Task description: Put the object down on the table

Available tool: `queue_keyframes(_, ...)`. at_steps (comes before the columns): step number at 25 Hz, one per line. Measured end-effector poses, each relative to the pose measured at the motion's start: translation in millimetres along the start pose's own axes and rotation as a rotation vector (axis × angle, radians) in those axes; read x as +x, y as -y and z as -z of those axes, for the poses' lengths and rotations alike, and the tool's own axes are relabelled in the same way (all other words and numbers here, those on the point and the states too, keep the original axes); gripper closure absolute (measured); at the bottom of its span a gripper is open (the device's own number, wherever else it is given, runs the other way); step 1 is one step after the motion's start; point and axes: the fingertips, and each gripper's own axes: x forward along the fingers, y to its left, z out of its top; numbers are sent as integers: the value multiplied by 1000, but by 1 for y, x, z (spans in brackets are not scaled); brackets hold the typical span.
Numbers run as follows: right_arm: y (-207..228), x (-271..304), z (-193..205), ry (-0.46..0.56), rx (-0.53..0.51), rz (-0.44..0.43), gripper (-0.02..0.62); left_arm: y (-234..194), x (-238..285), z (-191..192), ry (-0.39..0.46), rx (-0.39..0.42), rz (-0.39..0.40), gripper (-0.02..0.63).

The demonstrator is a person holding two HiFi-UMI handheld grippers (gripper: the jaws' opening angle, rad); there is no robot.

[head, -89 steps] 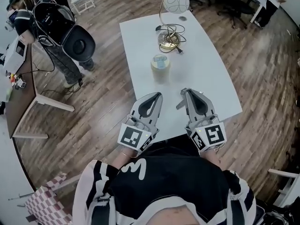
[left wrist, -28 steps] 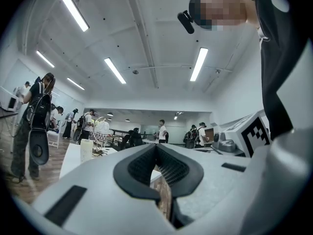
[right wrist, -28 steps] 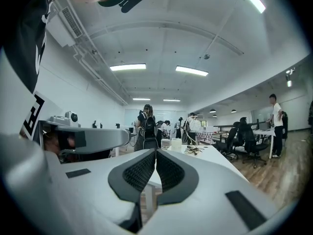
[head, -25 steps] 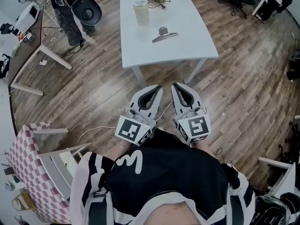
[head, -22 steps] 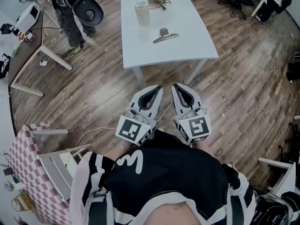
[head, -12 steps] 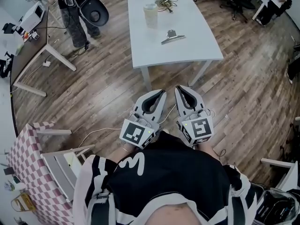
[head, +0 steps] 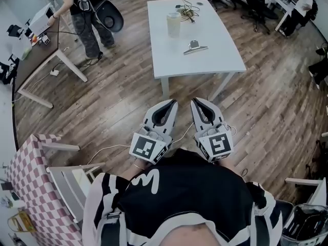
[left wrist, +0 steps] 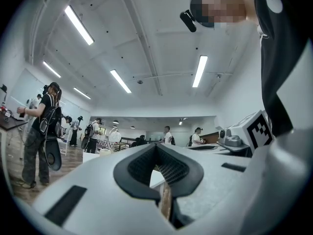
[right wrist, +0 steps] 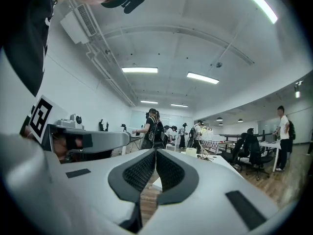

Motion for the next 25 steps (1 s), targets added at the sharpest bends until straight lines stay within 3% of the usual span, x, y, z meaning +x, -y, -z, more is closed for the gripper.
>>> queue_keyframes(10,46,2,14,9,62,2,574,7,40,1,16,30,-50,601)
queue_keyframes(17,83,-16,-3,40,-4,101,574,27,92,-15,80,86,89,601)
queue_keyframes(20,80,-32,-3,45,22,146,574,46,78,-28,113,102,116,601)
queue_keyframes(22,72,-36,-6,55,33,157,574,49,61,-37,144,100,99,601)
queue_keyframes(25,47,-37,-4,51,57,141,574,41,30,-33,118,77,50,601)
